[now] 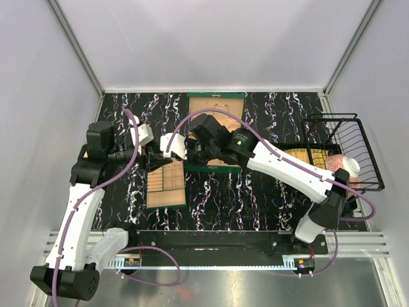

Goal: Organize the mixed jewelry

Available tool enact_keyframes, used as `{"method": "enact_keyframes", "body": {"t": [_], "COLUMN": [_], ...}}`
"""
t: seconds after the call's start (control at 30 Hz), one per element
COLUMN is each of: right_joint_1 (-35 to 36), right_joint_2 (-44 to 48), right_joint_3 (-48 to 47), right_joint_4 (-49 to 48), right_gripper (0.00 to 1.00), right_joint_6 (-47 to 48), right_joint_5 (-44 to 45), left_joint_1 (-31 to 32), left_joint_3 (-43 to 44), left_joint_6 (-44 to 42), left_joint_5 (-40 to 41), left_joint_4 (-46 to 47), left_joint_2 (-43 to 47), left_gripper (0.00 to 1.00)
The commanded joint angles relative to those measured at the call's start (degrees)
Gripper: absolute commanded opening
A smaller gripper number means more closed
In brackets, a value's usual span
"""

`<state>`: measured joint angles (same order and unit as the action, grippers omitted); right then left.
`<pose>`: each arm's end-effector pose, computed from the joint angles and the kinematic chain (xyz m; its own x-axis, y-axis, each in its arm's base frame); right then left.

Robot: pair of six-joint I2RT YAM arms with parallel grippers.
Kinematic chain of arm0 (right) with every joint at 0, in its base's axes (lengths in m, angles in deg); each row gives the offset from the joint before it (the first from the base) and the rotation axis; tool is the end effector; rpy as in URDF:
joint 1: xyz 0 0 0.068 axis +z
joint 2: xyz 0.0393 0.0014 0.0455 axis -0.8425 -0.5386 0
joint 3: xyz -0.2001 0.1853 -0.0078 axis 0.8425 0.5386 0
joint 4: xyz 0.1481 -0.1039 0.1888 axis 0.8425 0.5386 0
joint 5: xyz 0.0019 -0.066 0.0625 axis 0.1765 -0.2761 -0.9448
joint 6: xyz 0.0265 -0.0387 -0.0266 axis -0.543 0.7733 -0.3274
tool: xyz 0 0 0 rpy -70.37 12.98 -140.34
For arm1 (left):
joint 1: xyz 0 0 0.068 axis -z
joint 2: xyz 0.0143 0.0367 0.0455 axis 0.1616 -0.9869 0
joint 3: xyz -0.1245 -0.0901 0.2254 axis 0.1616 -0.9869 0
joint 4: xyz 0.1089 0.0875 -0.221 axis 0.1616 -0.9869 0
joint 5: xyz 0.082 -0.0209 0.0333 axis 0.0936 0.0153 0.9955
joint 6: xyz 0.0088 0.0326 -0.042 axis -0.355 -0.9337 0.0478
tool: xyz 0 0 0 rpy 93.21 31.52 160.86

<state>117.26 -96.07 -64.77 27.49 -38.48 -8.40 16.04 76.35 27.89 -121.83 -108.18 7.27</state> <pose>0.1776 0.3190 0.3816 0.2979 -0.6630 -0.6868 -0.9292 -0.0367 -0.3676 0.1621 -0.0508 0.3706 -0.0917 0.2165 -0.9720 0.9497 0.3124 -0.0201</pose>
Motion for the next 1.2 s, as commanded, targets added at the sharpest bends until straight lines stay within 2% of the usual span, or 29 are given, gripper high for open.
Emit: {"method": "enact_keyframes", "body": {"t": [0.0, 0.27, 0.5, 0.97, 1.17], "right_joint_1": [-0.4, -0.6, -1.1, -1.3, -1.4], "right_joint_2": [2.6, 2.1, 1.6, 0.4, -0.2], "right_joint_3": [-2.8, -3.7, -4.6, -6.0, -6.4], "right_joint_4": [-0.5, -0.5, -0.5, -0.4, -0.4], "right_gripper": [0.0, 0.0, 0.0, 0.0, 0.0], "right_joint_6": [-4.0, -5.0, -5.0, -5.7, -5.9], "right_joint_5": [-3.7, -3.8, -3.7, -4.8, -5.2], "left_joint_1": [0.2, 0.1, 0.3, 0.6, 1.3], "left_joint_3": [-2.8, -4.7, -5.4, -4.7, -3.9], "left_joint_6": [6.8, 8.6, 8.8, 9.1, 9.3], "left_joint_5": [0.8, -1.1, -6.2, -7.4, -7.7], "left_joint_4": [14.0, 17.8, 17.8, 17.6, 17.6], "left_joint_2": [1.7, 1.3, 0.7, -0.4, -1.2], "left_gripper": [0.46, 0.54, 0.54, 0.5, 0.42]}}
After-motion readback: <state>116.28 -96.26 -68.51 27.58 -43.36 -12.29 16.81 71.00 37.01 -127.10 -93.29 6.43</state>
